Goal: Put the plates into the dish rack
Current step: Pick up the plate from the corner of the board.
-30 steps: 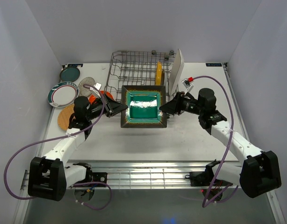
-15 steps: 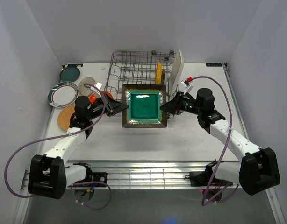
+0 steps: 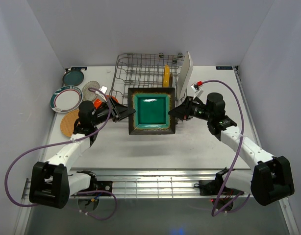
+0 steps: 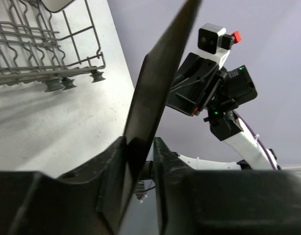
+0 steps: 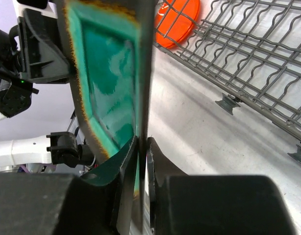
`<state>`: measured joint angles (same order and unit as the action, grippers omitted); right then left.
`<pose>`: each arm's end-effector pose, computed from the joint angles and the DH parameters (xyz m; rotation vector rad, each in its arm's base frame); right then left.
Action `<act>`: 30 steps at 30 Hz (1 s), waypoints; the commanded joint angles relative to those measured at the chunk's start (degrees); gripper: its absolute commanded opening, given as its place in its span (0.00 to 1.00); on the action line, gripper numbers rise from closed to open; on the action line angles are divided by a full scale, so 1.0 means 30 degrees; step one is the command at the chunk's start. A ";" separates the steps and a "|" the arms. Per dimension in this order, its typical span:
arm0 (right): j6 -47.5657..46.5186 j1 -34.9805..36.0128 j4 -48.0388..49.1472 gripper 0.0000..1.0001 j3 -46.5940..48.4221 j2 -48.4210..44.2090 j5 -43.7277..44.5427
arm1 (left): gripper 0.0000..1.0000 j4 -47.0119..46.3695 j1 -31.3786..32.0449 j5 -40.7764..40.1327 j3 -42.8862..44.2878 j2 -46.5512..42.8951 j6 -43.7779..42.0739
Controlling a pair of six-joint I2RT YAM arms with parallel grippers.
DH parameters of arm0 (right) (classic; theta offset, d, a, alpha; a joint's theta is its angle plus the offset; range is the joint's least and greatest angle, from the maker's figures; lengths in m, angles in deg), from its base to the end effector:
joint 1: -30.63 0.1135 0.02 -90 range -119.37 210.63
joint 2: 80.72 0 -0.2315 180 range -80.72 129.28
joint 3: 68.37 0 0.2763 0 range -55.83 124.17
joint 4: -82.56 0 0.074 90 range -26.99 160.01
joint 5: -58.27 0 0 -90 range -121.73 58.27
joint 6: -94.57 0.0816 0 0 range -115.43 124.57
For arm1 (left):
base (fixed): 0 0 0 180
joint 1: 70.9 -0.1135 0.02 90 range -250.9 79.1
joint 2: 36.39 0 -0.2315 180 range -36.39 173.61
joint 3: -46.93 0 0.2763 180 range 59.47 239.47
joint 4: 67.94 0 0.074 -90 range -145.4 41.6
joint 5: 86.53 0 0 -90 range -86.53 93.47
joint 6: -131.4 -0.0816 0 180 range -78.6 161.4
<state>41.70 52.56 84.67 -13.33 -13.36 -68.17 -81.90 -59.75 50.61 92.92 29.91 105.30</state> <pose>0.2957 0.1713 0.2435 -0.2576 1.8841 1.2806 0.2973 -0.1196 0.2152 -0.1710 1.9356 -1.6130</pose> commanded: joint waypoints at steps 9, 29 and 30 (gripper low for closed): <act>-0.0275 0.0189 0.1091 0.08 -0.0016 -0.0770 -0.0156 | 0.52 -0.2328 0.0235 0.0578 0.0363 -0.0597 0.0849; 0.0896 -0.0016 0.3024 0.08 -0.0983 -0.1621 -0.0653 | 0.61 -0.2328 0.0236 0.0372 0.0011 0.0105 0.0527; 0.0926 -0.0045 0.3199 0.08 -0.1012 -0.1679 -0.0712 | 0.62 -0.2328 0.0207 0.0401 0.0011 0.0222 0.0527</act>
<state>42.59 52.71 85.46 -16.98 -16.38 -67.76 -84.52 -59.35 51.13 92.68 30.30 106.72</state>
